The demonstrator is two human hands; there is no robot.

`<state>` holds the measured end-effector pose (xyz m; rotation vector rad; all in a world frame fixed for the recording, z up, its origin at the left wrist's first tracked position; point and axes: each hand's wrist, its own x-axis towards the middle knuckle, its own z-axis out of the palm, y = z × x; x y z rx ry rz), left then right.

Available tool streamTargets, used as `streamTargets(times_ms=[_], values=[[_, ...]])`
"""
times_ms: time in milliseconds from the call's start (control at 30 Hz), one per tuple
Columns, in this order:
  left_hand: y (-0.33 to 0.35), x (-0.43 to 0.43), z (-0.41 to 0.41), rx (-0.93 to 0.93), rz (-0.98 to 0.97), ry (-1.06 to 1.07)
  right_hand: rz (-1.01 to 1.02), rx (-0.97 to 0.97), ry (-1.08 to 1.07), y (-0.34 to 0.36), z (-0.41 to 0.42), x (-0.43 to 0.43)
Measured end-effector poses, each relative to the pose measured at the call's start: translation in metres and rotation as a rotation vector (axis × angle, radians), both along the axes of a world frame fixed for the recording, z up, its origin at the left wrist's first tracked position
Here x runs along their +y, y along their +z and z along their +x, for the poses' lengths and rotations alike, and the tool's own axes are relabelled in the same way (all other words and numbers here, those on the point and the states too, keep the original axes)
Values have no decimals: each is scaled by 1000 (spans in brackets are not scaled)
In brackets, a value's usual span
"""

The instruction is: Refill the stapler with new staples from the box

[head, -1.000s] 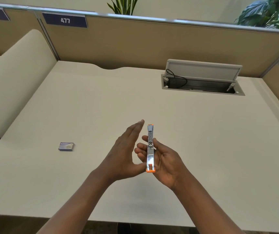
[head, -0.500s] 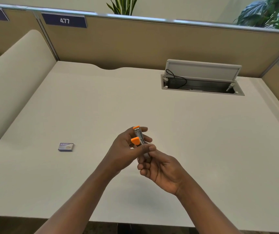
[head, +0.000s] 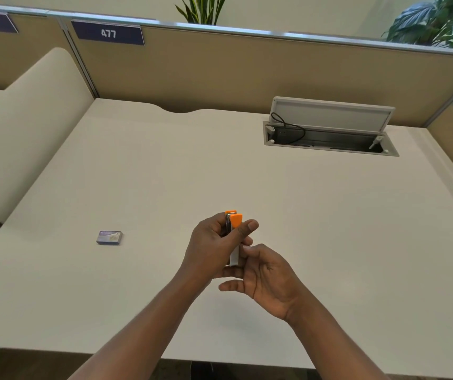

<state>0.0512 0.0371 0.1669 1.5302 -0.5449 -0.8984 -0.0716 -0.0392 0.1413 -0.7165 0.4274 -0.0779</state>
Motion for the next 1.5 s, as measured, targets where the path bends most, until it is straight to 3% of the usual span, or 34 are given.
streamTargets(times_ms=[167,367,500,600,767,900,1200,1500], values=[[-1,-3,-1,-56,-13,-14,-107,31,-18,4,-2,2],[-7,-10,-1,-28,-38,-99,-388,43,-29,6,-10,0],[-23,-15,-2,-83,-28,-149,-600,157,-103,2,-16,-10],[-45,-21,-4,-286,48,-120,-782,327,-230,-11,-23,-23],[-98,-24,-3,-855,326,-132,-1230,662,-380,-39,-38,-54],[-137,-21,0,-1060,559,-236,-1456,834,-392,-62,-48,-72],[-168,-16,-6,-1145,654,-290,-1602,1116,-247,-97,-55,-76],[-173,-15,-6,-1155,653,-294,-1623,1148,-204,-101,-63,-79]])
